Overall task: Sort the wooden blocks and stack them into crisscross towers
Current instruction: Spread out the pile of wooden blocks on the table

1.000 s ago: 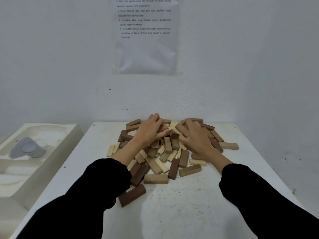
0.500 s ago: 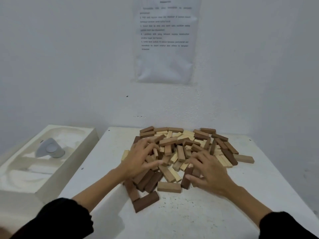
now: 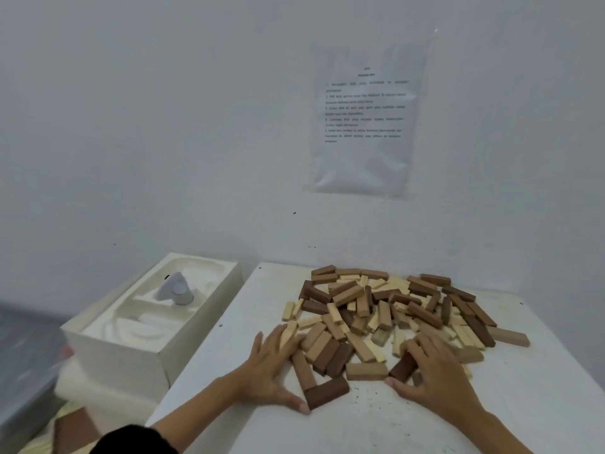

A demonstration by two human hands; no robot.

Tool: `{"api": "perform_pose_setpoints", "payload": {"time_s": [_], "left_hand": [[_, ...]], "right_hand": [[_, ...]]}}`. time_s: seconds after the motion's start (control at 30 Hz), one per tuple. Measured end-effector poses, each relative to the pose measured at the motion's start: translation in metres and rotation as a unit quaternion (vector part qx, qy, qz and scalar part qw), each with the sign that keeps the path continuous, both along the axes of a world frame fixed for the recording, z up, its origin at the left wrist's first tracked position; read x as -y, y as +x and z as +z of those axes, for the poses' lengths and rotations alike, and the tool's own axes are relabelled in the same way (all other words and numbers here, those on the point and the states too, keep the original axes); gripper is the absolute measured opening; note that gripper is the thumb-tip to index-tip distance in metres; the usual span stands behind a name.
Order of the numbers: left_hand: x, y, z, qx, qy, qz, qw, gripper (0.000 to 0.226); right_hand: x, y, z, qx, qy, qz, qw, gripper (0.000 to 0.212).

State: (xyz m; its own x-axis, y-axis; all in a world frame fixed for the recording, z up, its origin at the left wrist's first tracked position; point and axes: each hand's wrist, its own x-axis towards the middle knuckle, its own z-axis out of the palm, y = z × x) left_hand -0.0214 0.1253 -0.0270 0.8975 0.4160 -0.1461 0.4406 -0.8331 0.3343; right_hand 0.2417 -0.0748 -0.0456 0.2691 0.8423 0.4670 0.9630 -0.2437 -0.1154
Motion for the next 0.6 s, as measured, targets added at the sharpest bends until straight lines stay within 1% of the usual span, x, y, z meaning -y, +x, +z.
{"api": "perform_pose_setpoints", "payload": {"time_s": [0.1, 0.2, 0.27, 0.33, 0.43, 0.5, 0.6], "left_hand": [[0.007, 0.001, -0.004, 0.063, 0.004, -0.009, 0.998, 0.118], [0.019, 0.012, -0.006, 0.119, 0.031, -0.048, 0.991, 0.104], [0.027, 0.023, -0.005, 0.121, 0.057, -0.066, 0.989, 0.095], [0.027, 0.031, -0.003, 0.110, 0.082, -0.068, 0.988, 0.093], [0.019, 0.036, 0.000, 0.134, 0.116, -0.073, 0.981, 0.089], [0.017, 0.037, 0.000, 0.153, 0.125, -0.098, 0.975, 0.079], [0.022, 0.042, -0.004, 0.179, 0.117, -0.144, 0.966, 0.058]], "right_hand": [[0.000, -0.002, 0.002, 0.019, 0.009, -0.007, 1.000, 0.047], [0.001, -0.004, 0.006, 0.033, 0.029, 0.001, 0.999, 0.047], [0.003, -0.008, 0.013, 0.035, 0.039, 0.003, 0.999, 0.044], [0.005, -0.010, 0.015, 0.034, 0.039, 0.000, 0.999, 0.040], [0.005, -0.007, 0.010, 0.008, 0.043, -0.013, 0.999, 0.037], [0.005, -0.002, 0.007, -0.013, 0.063, -0.017, 0.998, 0.034], [0.001, 0.002, 0.017, -0.032, 0.108, -0.021, 0.993, 0.032]]}}
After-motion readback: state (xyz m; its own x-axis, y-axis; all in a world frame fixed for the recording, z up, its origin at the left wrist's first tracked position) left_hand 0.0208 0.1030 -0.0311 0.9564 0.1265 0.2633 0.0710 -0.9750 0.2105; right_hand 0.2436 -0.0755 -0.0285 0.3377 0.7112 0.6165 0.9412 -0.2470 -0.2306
